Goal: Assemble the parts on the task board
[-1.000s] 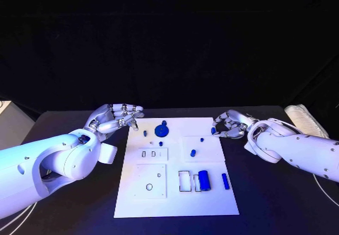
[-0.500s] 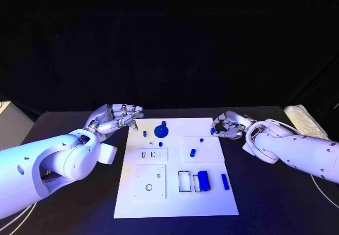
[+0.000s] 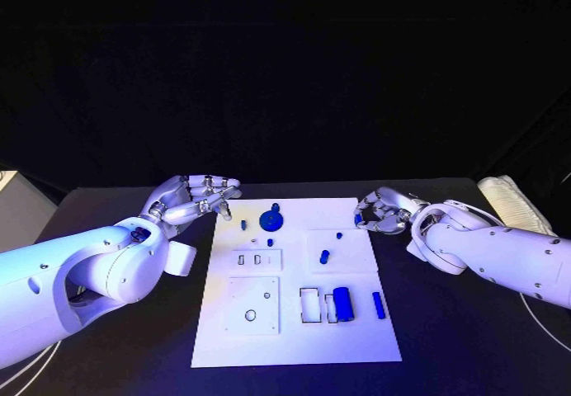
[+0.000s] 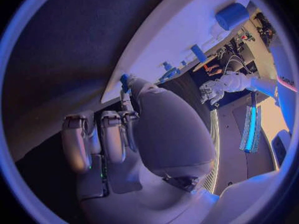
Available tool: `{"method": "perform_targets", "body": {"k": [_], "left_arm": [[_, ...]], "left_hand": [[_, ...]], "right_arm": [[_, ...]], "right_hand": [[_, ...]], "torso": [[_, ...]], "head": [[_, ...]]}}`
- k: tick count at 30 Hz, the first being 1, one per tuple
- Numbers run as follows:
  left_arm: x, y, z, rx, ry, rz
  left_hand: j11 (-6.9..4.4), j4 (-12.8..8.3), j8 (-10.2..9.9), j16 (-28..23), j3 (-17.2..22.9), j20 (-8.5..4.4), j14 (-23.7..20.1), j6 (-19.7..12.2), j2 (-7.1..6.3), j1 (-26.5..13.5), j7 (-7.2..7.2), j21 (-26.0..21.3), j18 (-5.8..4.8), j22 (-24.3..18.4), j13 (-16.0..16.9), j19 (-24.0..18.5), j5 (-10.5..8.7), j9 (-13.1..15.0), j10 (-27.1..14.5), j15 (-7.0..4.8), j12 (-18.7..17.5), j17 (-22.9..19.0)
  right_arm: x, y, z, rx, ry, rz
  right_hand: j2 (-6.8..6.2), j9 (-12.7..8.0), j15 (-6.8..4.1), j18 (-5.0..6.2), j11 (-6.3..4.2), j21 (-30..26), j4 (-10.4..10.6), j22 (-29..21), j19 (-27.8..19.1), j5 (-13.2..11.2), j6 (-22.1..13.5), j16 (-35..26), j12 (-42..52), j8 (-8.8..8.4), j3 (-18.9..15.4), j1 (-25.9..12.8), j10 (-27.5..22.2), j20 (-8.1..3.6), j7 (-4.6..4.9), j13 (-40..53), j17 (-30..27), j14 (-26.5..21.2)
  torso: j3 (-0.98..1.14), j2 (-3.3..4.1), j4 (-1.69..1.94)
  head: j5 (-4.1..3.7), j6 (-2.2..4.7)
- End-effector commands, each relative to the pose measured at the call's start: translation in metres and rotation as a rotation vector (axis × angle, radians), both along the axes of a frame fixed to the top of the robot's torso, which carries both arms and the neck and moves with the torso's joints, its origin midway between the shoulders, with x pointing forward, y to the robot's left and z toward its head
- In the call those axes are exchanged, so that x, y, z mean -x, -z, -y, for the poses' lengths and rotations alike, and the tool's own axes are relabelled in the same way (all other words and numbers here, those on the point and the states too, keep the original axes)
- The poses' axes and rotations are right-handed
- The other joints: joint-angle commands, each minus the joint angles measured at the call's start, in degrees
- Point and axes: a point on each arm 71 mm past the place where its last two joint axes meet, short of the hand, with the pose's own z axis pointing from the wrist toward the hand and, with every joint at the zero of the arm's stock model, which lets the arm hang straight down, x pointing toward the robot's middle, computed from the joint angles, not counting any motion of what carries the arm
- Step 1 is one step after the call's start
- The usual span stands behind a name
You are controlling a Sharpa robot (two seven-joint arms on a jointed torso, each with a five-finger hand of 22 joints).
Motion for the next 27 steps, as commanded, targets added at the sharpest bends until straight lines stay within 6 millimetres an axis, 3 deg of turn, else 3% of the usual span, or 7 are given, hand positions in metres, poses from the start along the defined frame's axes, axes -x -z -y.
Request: {"method": "perform_targets", "body": {"k": [1, 8, 19, 27], "left_arm": [[0.0006, -0.0008, 0.002, 0.005, 0.02, 0.004], [0.0006, -0.0008, 0.0017, 0.005, 0.02, 0.003], [0.0007, -0.0009, 0.0014, 0.005, 0.02, 0.003], [0.0005, -0.0008, 0.001, 0.004, 0.018, 0.003]], "left_hand": [[0.23, 0.08, -0.3, 0.23, 0.4, -0.19, -0.44, -0.35, 0.34, -0.16, 0.15, 0.21, 0.74, 0.04, 0.06, -0.38, -0.32, 0.09, -0.25, -0.13, 0.02, -0.08], [0.26, 0.13, -0.33, 0.26, 0.41, -0.17, -0.47, -0.41, 0.35, -0.24, 0.19, 0.26, 0.74, 0.08, 0.06, -0.44, -0.32, 0.1, -0.31, -0.11, 0.0, -0.11], [0.26, 0.13, -0.33, 0.26, 0.41, -0.17, -0.47, -0.41, 0.35, -0.24, 0.19, 0.26, 0.74, 0.08, 0.06, -0.44, -0.32, 0.1, -0.31, -0.11, 0.0, -0.11], [0.26, 0.13, -0.33, 0.26, 0.41, -0.17, -0.47, -0.41, 0.35, -0.24, 0.19, 0.26, 0.74, 0.08, 0.06, -0.44, -0.32, 0.1, -0.31, -0.11, 0.0, -0.11]], "right_arm": [[0.0001, 0.0018, -0.0019, 0.011, -0.011, -0.014], [-0.0009, 0.002, -0.0008, 0.014, -0.001, -0.014], [-0.0003, -0.0005, -0.0032, -0.004, 0.017, 0.017], [0.0038, -0.0079, -0.0082, -0.047, 0.06, 0.07]], "right_hand": [[-0.09, -0.1, -0.34, -0.83, -0.32, 0.35, -0.02, 15.09, 5.99, 0.11, 0.41, 0.24, 0.31, 0.18, 0.43, -0.47, 3.25, -0.35, -0.03, 12.35, 15.09, 5.98], [0.11, -0.09, -0.36, -0.83, -0.47, 0.35, -0.14, 15.09, 5.99, 0.14, 1.04, 0.24, 0.45, 0.43, 1.41, -0.87, 3.4, -0.41, -0.21, 12.5, 15.09, 5.98], [1.26, 0.82, -1.24, -0.83, -1.78, 0.35, -1.2, 15.09, 5.99, 0.08, 4.44, 0.24, 0.87, 3.09, 4.84, -2.72, 3.88, -1.16, -1.72, 12.95, 15.09, 5.98], [1.43, 0.97, -1.27, -0.83, -1.97, 0.35, -1.42, 15.09, 5.99, 0.06, 4.59, 0.24, 1.06, 3.43, 5.23, -3.01, 4.06, -1.25, -1.85, 13.14, 15.09, 5.98]], "torso": [[-0.01, -0.01, -0.01], [-0.01, -0.05, -0.06], [0.01, -0.02, 0.01], [-0.06, -0.15, -0.05]], "head": [[0.05, -0.05], [0.02, -0.15], [-0.02, -0.21], [0.06, -0.37]]}}
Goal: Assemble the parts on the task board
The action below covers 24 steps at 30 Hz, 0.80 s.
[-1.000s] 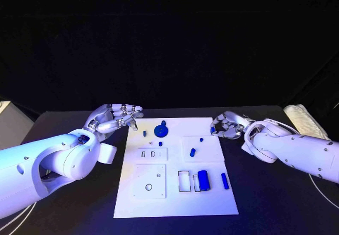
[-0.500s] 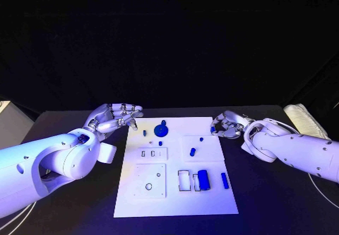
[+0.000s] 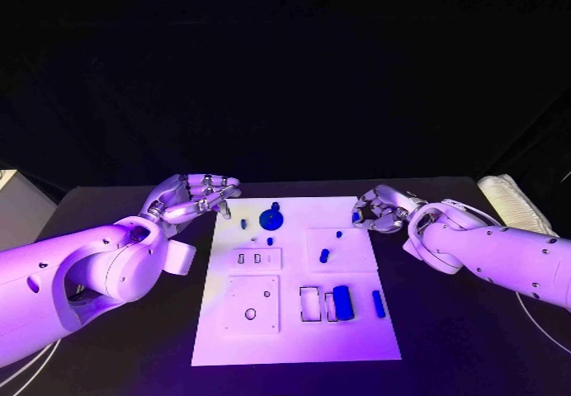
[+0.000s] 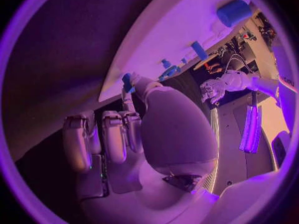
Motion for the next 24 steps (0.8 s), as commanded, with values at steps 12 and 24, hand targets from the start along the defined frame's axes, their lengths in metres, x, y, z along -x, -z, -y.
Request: {"method": "perform_targets", "body": {"k": [12, 24], "left_arm": [[-0.003, 0.001, 0.0, -0.014, 0.007, 0.004], [-0.011, 0.006, 0.003, -0.059, -0.012, -0.002]], "left_hand": [[0.28, 0.37, -0.36, 0.47, -0.17, 0.16, -0.54, -0.49, 0.04, -0.98, 0.17, 0.43, 0.74, 0.22, 0.17, -0.5, -0.41, 0.15, -0.3, -0.03, 0.06, -0.15], [-0.53, 0.63, -0.04, 1.74, -0.89, -0.11, 0.56, -0.07, 0.13, -1.59, -0.25, 1.26, 0.87, 0.6, 1.61, -0.2, -0.34, 0.54, 2.54, -0.65, 2.69, -0.08]], "right_arm": [[0.021, -0.032, -0.051, -0.126, 0.048, -0.001], [0.05, -0.024, -0.148, -0.075, -0.042, 0.002]], "right_hand": [[0.9, 0.91, 0.05, -0.83, -0.13, 0.35, -0.57, 15.07, 5.99, 0.3, -0.16, 0.24, -0.31, 0.32, 1.45, -0.47, 3.57, -0.23, -0.1, 12.62, 15.09, 6.07], [0.89, 0.96, 0.16, -0.83, -0.06, 0.35, -0.75, 15.07, 5.99, 0.32, -0.38, 0.24, -0.35, 0.4, 1.72, -0.82, 3.54, -0.12, -0.04, 12.6, 15.09, 6.07]], "torso": [[-0.48, -1.06, -0.37], [-0.98, -2.2, -0.2]], "head": [[0.82, -0.67], [1.03, -0.88]]}}
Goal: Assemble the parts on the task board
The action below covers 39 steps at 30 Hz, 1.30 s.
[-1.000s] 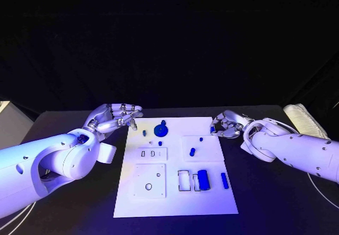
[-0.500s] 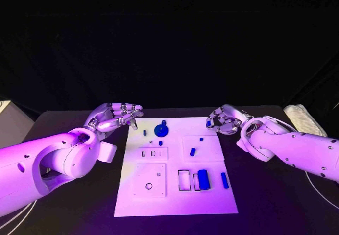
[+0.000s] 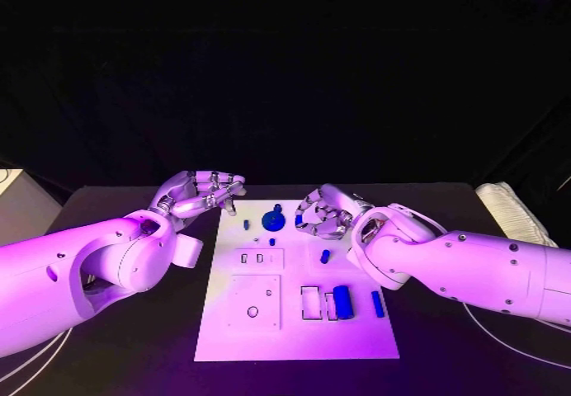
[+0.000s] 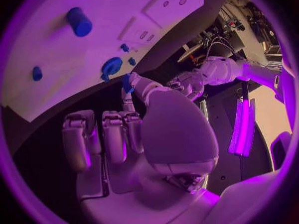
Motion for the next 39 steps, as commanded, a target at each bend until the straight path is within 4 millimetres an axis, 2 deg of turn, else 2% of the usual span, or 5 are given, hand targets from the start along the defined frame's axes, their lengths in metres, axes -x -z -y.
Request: {"method": "perform_targets", "body": {"k": [1, 7, 10, 15, 39], "left_arm": [[-0.002, 0.001, 0.002, -0.034, -0.005, 0.002], [-0.003, 0.003, 0.003, -0.056, -0.02, -0.008], [-0.004, 0.004, 0.004, -0.061, -0.019, -0.014], [-0.003, 0.004, 0.006, -0.07, -0.014, -0.017], [-0.003, 0.006, 0.009, -0.08, -0.004, -0.032]], "left_hand": [[-0.33, 0.05, 0.19, 0.81, -0.52, -0.45, 0.79, 0.45, -0.02, -0.61, -0.64, 0.65, 0.88, 0.2, 0.71, 0.21, -0.14, 0.24, 1.23, -0.3, 1.27, 0.19], [-1.59, -0.66, 1.7, 3.11, -1.66, -1.43, 2.16, 1.66, 0.26, -0.26, -1.51, 2.44, 0.85, 1.05, 4.88, 1.36, -0.08, 1.11, 2.87, -1.37, 7.3, 1.41], [-1.99, -0.82, 3.03, 4.48, -2.58, -1.9, 2.25, 1.53, 0.65, -0.13, -1.87, 4.01, 0.81, 1.97, 11.7, 1.38, 0.01, 1.79, -0.3, -1.78, 15.74, 2.77], [-2.07, -0.41, 4.5, 4.96, -2.57, -1.9, 2.25, 1.13, 0.82, 0.13, -1.85, 6.07, 0.52, 4.09, 17.07, 2.11, 0.06, 2.39, -3.65, -1.81, 22.73, 3.6], [-1.75, 0.1, 5.3, 6.76, -2.19, -1.88, 4.11, -0.14, 0.7, 0.29, -1.55, 9.11, -0.15, 8.0, 19.04, 4.77, 0.09, 2.66, -6.95, -1.69, 25.32, 5.49]], "right_arm": [[0.004, 0.004, -0.01, 0.051, 0.059, 0.025], [0.014, 0.016, -0.039, 0.069, 0.039, 0.013], [0.018, 0.024, -0.05, 0.08, 0.033, -0.008], [0.024, 0.035, -0.061, 0.09, 0.034, -0.035], [0.032, 0.059, -0.079, 0.157, 0.006, -0.04]], "right_hand": [[0.26, 0.97, 0.16, -0.83, -0.01, 0.35, 0.03, 15.06, 5.99, 0.15, -0.24, 0.24, -0.1, 0.44, 0.31, -0.3, 3.51, -0.12, 0.05, 12.61, 15.09, 6.07], [0.18, 1.0, 0.17, -0.83, 0.0, 0.35, 0.01, 15.06, 5.99, 0.13, -0.22, 0.24, -0.07, 0.51, 0.32, -0.48, 3.54, -0.1, 0.06, 12.64, 15.09, 6.07], [0.08, 1.03, 0.18, -0.83, 0.01, 0.35, -0.01, 15.06, 5.99, 0.11, -0.24, 0.24, -0.01, 0.56, 0.32, -0.68, 3.59, -0.08, 0.06, 12.69, 15.09, 6.07], [-0.01, 1.03, 0.2, -0.83, 0.03, 0.35, 0.01, 15.06, 5.99, 0.11, -0.35, 0.24, -0.01, 0.58, 0.34, -1.0, 3.59, -0.06, 0.1, 12.7, 15.09, 6.07], [-0.84, 1.09, 0.26, -0.83, 0.1, 0.35, -0.09, 15.06, 5.99, 0.09, -0.63, 0.24, -0.01, 0.74, 0.24, -2.23, 3.61, 0.02, 0.15, 12.71, 15.09, 6.07]], "torso": [[-0.24, -0.52, 0.23], [-0.42, -0.71, 0.32], [-0.35, -0.61, 0.35], [-0.28, -0.52, 0.35], [-0.27, -0.52, 0.33]], "head": [[0.21, -0.4], [0.66, -0.96], [0.99, -1.14], [1.24, -1.43], [1.28, -2.52]]}}
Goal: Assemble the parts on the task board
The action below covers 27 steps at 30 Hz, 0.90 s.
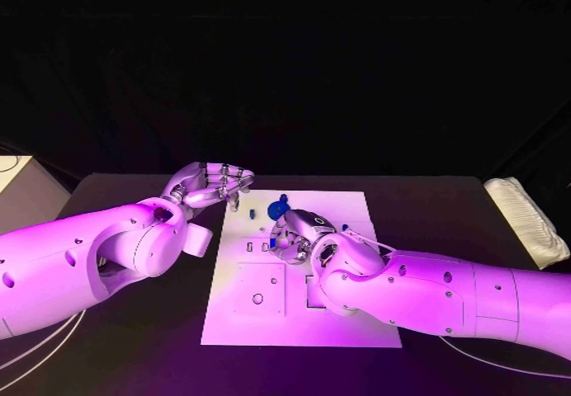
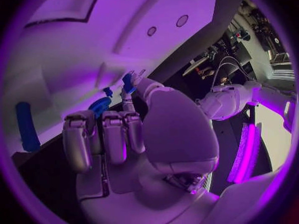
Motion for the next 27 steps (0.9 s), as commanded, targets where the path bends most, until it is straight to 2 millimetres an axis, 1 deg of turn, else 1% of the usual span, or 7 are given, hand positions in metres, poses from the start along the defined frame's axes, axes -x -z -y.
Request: {"method": "perform_targets", "body": {"k": [1, 8, 9, 13, 17, 22, 27], "left_arm": [[0.0004, -0.0005, 0.0014, -0.005, 0.009, 0.001], [0.0006, -0.0003, 0.0012, -0.006, 0.011, -0.001], [0.0006, -0.0003, 0.0011, -0.006, 0.011, -0.001], [0.0007, -0.0002, 0.001, -0.006, 0.012, -0.002], [0.0007, -0.0001, 0.001, -0.006, 0.014, -0.003], [0.0007, 0.0001, 0.0012, -0.007, 0.015, -0.005], [0.0005, 0.0003, 0.0018, -0.007, 0.017, -0.007]], "left_hand": [[-0.03, 0.42, 0.36, 0.38, 0.0, -0.01, 0.44, -0.43, 0.14, 0.33, 0.0, 0.23, -0.15, 0.1, 0.06, 0.41, 0.08, 0.07, -0.43, -0.06, 0.18, 0.08], [-0.02, 0.42, 0.36, 0.41, 0.01, -0.01, 0.47, -0.48, 0.13, 0.34, 0.01, 0.38, -0.19, 0.33, 0.07, 0.59, 0.08, 0.07, -0.51, -0.05, 0.19, 0.12], [0.0, 0.43, 0.37, 0.45, 0.02, 0.0, 0.5, -0.56, 0.11, 0.34, 0.03, 0.52, -0.23, 0.52, 0.08, 0.73, 0.07, 0.07, -0.6, -0.03, 0.22, 0.17], [0.01, 0.44, 0.37, 0.43, 0.02, 0.0, 0.5, -0.59, 0.11, 0.33, 0.04, 0.63, -0.26, 0.69, 0.09, 0.86, 0.07, 0.07, -0.63, -0.03, 0.23, 0.15], [0.01, 0.44, 0.37, 0.43, 0.02, 0.0, 0.5, -0.59, 0.11, 0.33, 0.04, 0.63, -0.26, 0.69, 0.09, 0.86, 0.07, 0.07, -0.63, -0.03, 0.23, 0.15], [0.04, 0.46, 0.38, 0.48, 0.02, 0.01, 0.53, -0.67, 0.1, 0.32, 0.07, 0.7, -0.27, 0.75, 0.1, 0.89, 0.06, 0.07, -0.72, -0.01, 0.26, 0.21], [0.08, 0.47, 0.39, 0.44, 0.05, 0.03, 0.5, -0.82, 0.09, 0.34, 0.1, 0.75, -0.27, 0.75, 0.12, 0.88, 0.06, 0.08, -0.89, 0.02, 0.29, 0.18]], "right_arm": [[0.0018, 0.0023, -0.0023, 0.036, -0.017, 0.01], [0.0026, 0.0054, -0.0026, 0.055, -0.02, -0.001], [0.0025, 0.0056, -0.0024, 0.057, -0.02, -0.001], [0.0018, 0.0063, -0.0024, 0.065, -0.019, 0.001], [0.0018, 0.0066, -0.003, 0.066, -0.021, 0.003], [0.0022, 0.007, -0.0042, 0.062, -0.028, -0.001], [0.0024, 0.0071, -0.0051, 0.058, -0.032, -0.002]], "right_hand": [[0.07, 0.07, 0.25, -0.83, 0.1, 0.35, -0.09, 15.09, 6.0, 0.24, -0.02, 0.24, -0.01, 0.3, 0.25, -0.55, 3.61, 0.02, -0.02, 12.68, 15.09, 6.07], [-0.29, 0.08, 0.28, -0.83, 0.12, 0.35, -0.1, 15.09, 6.0, 0.23, -0.13, 0.24, -0.09, 0.35, 0.18, -1.01, 3.54, 0.04, 0.01, 12.61, 15.09, 6.07], [-0.38, 0.08, 0.28, -0.83, 0.13, 0.35, -0.11, 15.09, 6.0, 0.23, -0.17, 0.24, -0.14, 0.36, 0.16, -1.11, 3.5, 0.04, 0.02, 12.57, 15.09, 6.07], [-0.54, 0.07, 0.29, -0.83, 0.14, 0.35, -0.13, 15.09, 6.0, 0.23, -0.25, 0.24, -0.19, 0.36, 0.13, -1.26, 3.46, 0.05, 0.04, 12.53, 15.09, 6.07], [-0.55, 0.07, 0.29, -0.83, 0.14, 0.35, -0.13, 15.09, 6.0, 0.23, -0.25, 0.24, -0.19, 0.36, 0.13, -1.28, 3.46, 0.06, 0.04, 12.53, 15.09, 6.07], [-0.99, 0.03, 0.35, -0.83, 0.22, 0.35, -0.15, 15.09, 6.0, 0.24, -0.56, 0.24, -0.3, 0.31, 0.05, -1.76, 3.36, 0.09, 0.14, 12.44, 15.09, 6.07], [-1.73, -0.24, 0.6, -0.83, 0.56, 0.35, -0.17, 15.09, 6.0, 0.25, -1.71, 0.24, -0.63, -0.18, 0.01, -2.65, 3.06, 0.27, 0.56, 12.16, 15.09, 6.07]], "torso": [[0.0, 0.0, -0.03], [0.01, 0.01, 0.04], [-0.02, 0.0, 0.03], [0.03, 0.05, -0.06], [0.04, 0.04, -0.05], [0.04, 0.06, -0.05], [0.07, 0.04, -0.02]], "head": [[0.1, -0.23], [-0.05, -0.3], [-0.05, -0.32], [0.11, -0.34], [0.09, -0.36], [0.5, -0.34], [0.39, -0.35]]}}
